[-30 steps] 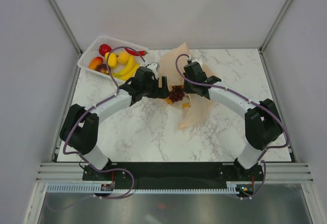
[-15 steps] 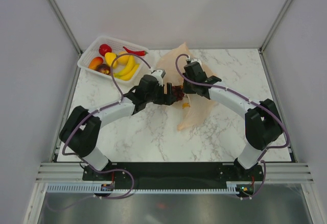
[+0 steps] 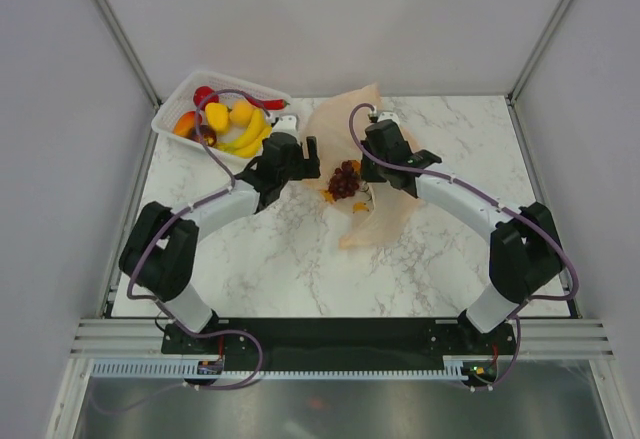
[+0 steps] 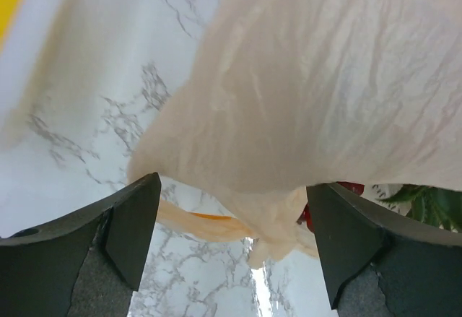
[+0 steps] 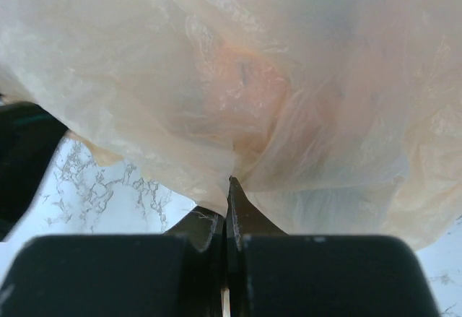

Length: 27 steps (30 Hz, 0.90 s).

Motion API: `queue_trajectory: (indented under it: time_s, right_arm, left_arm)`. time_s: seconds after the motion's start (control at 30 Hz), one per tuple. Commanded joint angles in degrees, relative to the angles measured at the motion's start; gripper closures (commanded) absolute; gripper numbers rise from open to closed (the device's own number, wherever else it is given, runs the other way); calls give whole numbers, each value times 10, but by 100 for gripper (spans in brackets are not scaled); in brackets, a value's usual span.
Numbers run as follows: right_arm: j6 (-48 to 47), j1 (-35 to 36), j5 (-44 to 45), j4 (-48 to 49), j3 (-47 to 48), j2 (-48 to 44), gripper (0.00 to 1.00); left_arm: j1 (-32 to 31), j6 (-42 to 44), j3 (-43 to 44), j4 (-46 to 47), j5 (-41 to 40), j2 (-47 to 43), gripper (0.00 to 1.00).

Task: Place the fake fruits into the plastic bag and tie a complex knot
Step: Adjust the plastic bag at the center of the board.

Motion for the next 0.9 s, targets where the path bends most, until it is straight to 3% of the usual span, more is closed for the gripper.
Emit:
queue_trajectory:
  time_s: [0.0,0.27,0.4,0.6,0.73,0.87]
  right_arm:
    - [2,1,1,10,-4,-16,100]
    - [2,2,-1,10,-3,-15,100]
    - [-1,1,-1,9,-1,-13,100]
    - [-4,0,-9,8,3,-8,100]
    - [-5,0,-10,8,5,-7,100]
    - [-5,-1,-12,8,6,-6,100]
  left_arm:
    - [30,36,-6,34,-49,-57,11]
    - [45,1,-12,10,64,-81,11]
    - [37,-10,-62,14,143,-140,11]
    - [17,2,-116,23,188,-189,11]
    - [10,-1,-115,34,213,-157,12]
    - [-1,-15,-102,45,189,-110,12]
